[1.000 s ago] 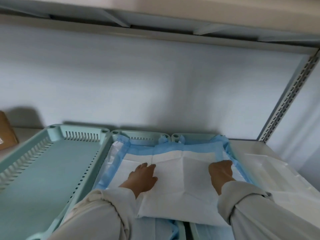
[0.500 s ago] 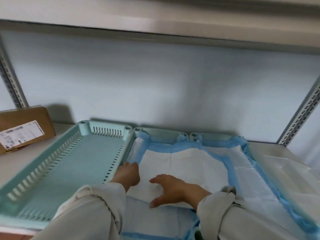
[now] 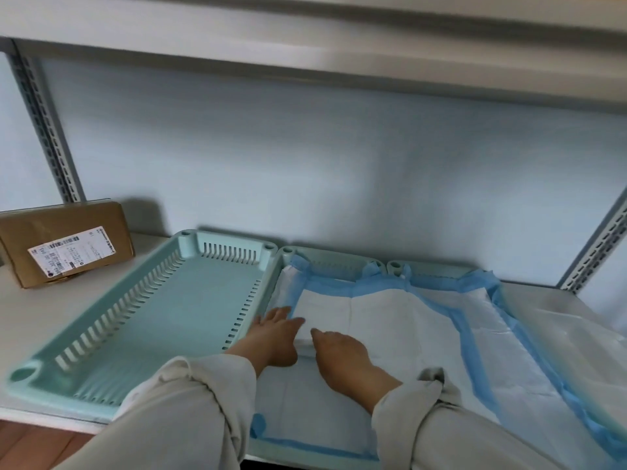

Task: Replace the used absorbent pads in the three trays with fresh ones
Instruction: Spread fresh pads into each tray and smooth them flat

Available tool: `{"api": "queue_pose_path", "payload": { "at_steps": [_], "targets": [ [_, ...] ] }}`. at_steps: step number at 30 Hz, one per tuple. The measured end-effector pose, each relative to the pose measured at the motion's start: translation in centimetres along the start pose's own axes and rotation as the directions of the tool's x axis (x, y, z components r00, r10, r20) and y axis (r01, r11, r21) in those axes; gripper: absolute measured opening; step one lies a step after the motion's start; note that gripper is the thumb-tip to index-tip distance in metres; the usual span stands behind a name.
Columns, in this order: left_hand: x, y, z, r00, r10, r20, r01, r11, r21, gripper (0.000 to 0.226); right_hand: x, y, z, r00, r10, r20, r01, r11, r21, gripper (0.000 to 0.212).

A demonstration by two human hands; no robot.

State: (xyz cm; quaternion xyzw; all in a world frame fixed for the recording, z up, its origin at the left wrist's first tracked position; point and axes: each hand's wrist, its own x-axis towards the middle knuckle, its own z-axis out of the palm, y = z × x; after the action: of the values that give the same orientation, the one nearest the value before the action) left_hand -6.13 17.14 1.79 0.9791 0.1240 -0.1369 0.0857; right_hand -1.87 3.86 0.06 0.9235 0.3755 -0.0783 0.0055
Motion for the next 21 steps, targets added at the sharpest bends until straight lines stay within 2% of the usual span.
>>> {"api": "queue_pose_path", "payload": {
  "at_steps": [2,3,6,9,11,13,16,18,21],
  "targets": [
    [0.0,0.3,0.2,0.997,0.06,0.046,-0.065,0.992,0.109,0.078,0.0,0.0,-1.0,0.996,0.037,-0.081,-0.032,0.997,0.069,0.044],
    [0.1,0.4,0.4,0.997,0.069,0.018,-0.071,0.986,0.151,0.074,0.0,-0.1,-1.4,0.992,0.058,-0.114,-0.046,0.994,0.103,0.044],
    [0.0,0.9,0.3,0.975,0.09,-0.205,-0.05,0.981,0.189,0.048,-0.2,-0.2,-2.3,0.98,0.059,-0.191,-0.03,0.988,0.15,0.05],
    [0.0,1.4,-0.4,0.953,0.148,-0.266,-0.081,0.966,0.245,0.046,-1.0,0.3,-2.0,0.996,0.021,-0.088,-0.018,0.999,0.036,0.081],
    [0.1,1.3,-0.6,0.954,0.171,-0.245,-0.094,0.95,0.296,0.048,-1.3,0.8,-1.8,0.996,0.088,0.001,-0.088,0.996,-0.03,0.091],
    [0.1,1.1,-0.7,0.955,0.177,-0.24,-0.094,0.942,0.322,0.046,-1.2,1.2,-2.3,0.99,0.139,0.001,-0.139,0.99,-0.038,0.088],
    [0.1,1.5,-0.9,0.925,0.235,-0.299,-0.125,0.931,0.343,0.05,-1.4,1.1,-3.8,0.994,0.1,-0.044,-0.1,0.995,0.009,0.078],
    [0.0,2.3,-1.2,0.905,0.269,-0.329,-0.144,0.922,0.359,0.046,-1.6,1.2,-4.7,0.995,0.048,-0.093,-0.047,0.999,0.011,0.067],
    [-0.1,2.9,-2.1,0.924,0.25,-0.288,-0.144,0.928,0.344,0.04,-1.8,2.4,-5.3,0.989,0.017,-0.147,-0.02,1.0,-0.017,0.044]
  ]
}}
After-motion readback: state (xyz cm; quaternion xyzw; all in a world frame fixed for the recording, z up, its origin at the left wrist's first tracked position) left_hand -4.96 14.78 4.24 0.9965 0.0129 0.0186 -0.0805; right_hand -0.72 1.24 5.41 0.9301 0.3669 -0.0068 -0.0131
